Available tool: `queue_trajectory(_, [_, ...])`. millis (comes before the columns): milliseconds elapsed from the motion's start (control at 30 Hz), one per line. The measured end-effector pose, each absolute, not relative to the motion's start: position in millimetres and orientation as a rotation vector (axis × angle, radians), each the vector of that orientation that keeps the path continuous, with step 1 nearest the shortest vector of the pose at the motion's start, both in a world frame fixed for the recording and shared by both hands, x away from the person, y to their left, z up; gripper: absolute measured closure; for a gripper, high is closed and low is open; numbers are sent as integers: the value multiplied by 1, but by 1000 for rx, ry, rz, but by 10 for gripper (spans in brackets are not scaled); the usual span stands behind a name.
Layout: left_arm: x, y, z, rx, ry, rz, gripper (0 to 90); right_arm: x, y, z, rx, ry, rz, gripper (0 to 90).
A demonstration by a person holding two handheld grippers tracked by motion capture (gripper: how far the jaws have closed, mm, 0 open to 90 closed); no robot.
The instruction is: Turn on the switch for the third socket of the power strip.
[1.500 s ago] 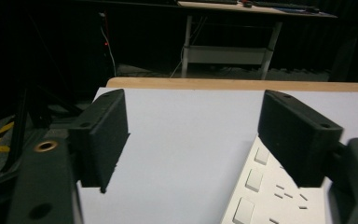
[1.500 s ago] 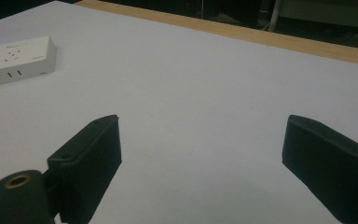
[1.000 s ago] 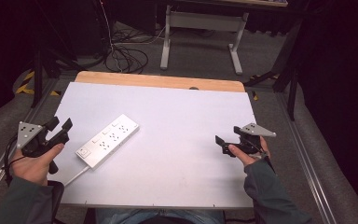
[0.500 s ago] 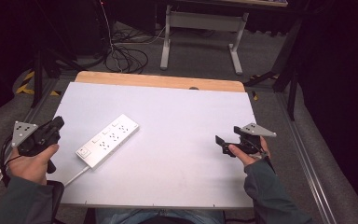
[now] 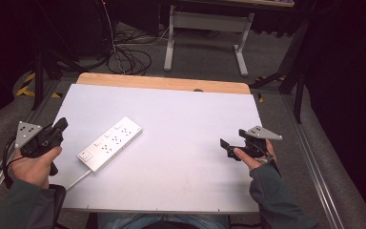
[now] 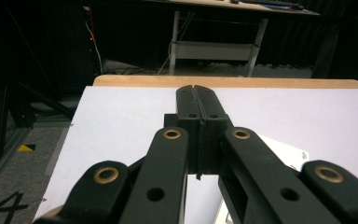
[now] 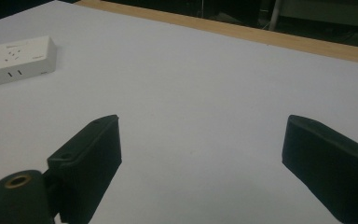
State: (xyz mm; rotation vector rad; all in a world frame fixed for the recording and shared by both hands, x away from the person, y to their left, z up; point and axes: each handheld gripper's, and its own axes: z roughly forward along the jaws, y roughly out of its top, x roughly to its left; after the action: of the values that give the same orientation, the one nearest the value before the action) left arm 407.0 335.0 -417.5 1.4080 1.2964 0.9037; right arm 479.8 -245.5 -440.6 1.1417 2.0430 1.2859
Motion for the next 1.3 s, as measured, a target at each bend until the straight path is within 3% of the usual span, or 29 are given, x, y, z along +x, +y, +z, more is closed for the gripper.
queue_trajectory(1300, [435, 301, -420, 1614, 1197, 852, 900, 480, -246, -441, 1145, 2043, 1282, 134])
